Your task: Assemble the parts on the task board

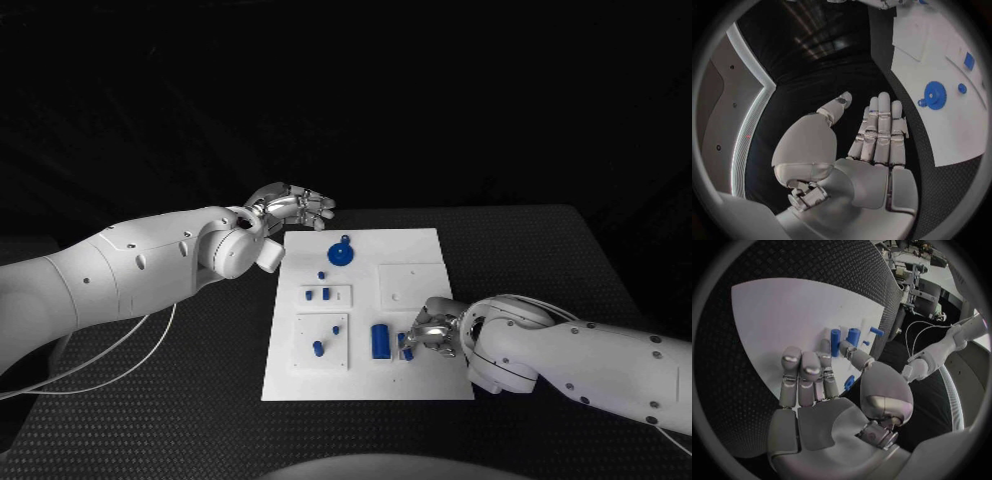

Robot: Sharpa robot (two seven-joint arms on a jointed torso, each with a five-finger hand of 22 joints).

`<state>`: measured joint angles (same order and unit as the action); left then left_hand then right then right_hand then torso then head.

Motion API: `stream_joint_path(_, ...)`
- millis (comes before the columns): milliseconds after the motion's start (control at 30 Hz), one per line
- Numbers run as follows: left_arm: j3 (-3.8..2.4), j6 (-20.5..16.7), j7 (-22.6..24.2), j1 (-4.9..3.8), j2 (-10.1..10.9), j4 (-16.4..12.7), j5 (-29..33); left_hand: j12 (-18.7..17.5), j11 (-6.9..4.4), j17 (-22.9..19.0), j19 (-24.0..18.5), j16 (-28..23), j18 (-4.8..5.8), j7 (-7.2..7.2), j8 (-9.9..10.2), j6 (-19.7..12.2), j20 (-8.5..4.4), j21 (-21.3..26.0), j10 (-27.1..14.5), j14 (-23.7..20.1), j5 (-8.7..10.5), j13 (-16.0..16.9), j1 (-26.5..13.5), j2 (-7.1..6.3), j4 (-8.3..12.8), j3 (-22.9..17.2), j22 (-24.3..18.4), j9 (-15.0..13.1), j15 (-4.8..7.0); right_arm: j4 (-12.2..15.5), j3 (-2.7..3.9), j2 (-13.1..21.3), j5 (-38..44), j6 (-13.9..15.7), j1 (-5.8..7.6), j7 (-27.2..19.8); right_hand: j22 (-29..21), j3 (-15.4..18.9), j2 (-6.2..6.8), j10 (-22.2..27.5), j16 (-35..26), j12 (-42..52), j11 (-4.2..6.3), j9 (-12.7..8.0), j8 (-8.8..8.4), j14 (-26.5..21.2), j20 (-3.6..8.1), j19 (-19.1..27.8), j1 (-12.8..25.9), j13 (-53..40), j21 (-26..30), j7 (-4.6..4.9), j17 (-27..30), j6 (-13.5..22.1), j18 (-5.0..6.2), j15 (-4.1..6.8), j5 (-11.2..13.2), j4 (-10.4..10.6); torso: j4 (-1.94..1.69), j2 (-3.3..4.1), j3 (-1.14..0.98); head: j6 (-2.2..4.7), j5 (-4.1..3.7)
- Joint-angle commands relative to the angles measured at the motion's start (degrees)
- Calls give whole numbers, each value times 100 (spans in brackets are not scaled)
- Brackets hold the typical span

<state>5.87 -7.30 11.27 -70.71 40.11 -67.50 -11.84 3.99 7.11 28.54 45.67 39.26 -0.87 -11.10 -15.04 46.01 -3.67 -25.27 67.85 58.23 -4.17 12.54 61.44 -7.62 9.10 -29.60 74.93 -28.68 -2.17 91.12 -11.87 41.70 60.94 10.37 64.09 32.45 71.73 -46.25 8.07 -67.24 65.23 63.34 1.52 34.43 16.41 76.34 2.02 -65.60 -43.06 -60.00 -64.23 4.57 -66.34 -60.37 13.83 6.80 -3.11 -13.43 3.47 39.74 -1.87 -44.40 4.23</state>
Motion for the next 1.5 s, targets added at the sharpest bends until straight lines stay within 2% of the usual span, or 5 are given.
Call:
stream_joint_path(33,-3,82,36,-6,-8,-13,-20,16,-2,7,2,-19,-6,1,-22,-34,40,20,-41,-8,24,-2,-68,-5,-48,-2,123,0,-27,5,-1,-12,40,-99,-7,-18,-10,47,45,25,23,4,13,-6,4,-6,30,-18,17,-9,-19,11,7,-40,117,54,19,8,0,-1,-2,-3,0)
stream_joint_path(400,-3,81,33,-6,-9,-12,-20,16,-2,10,2,-22,-5,1,-22,-35,40,22,-41,-8,24,-1,-72,-4,-54,-1,123,0,-27,29,-2,7,40,-11,-10,-102,-23,80,178,36,22,1,13,-6,-8,-13,42,-21,58,-19,-12,12,13,-35,117,57,29,83,2,2,-4,0,-3)
stream_joint_path(767,-3,84,37,-5,-21,-2,-20,15,-2,13,2,-25,-5,0,-23,-37,41,23,-42,-8,23,-1,-76,-2,-60,-1,123,0,-27,87,-2,171,133,-348,-10,-365,-43,208,665,58,27,-3,11,24,-18,-31,75,-24,79,-37,-10,16,15,2,117,63,32,243,-1,5,-3,2,-9)
stream_joint_path(1100,-3,86,37,-5,-14,-3,-20,16,-2,15,2,-27,-6,1,-23,-39,40,24,-42,-7,23,-1,-75,-2,-62,-1,123,1,-27,114,-5,238,615,-686,-30,-356,-38,774,558,94,39,4,4,91,-8,-70,93,46,-521,-68,-21,21,8,39,117,58,31,-266,6,-2,-7,1,-4)
stream_joint_path(1500,-3,90,36,-5,-20,-1,-20,16,-2,19,2,-29,-6,0,-23,-40,40,25,-42,-7,23,-1,-73,-2,-64,-1,123,1,-27,77,-11,174,682,-521,-57,-309,-50,961,377,85,42,-1,10,110,0,-76,71,63,-655,-70,-16,14,12,4,117,56,31,-244,-2,-1,-7,-5,-14)
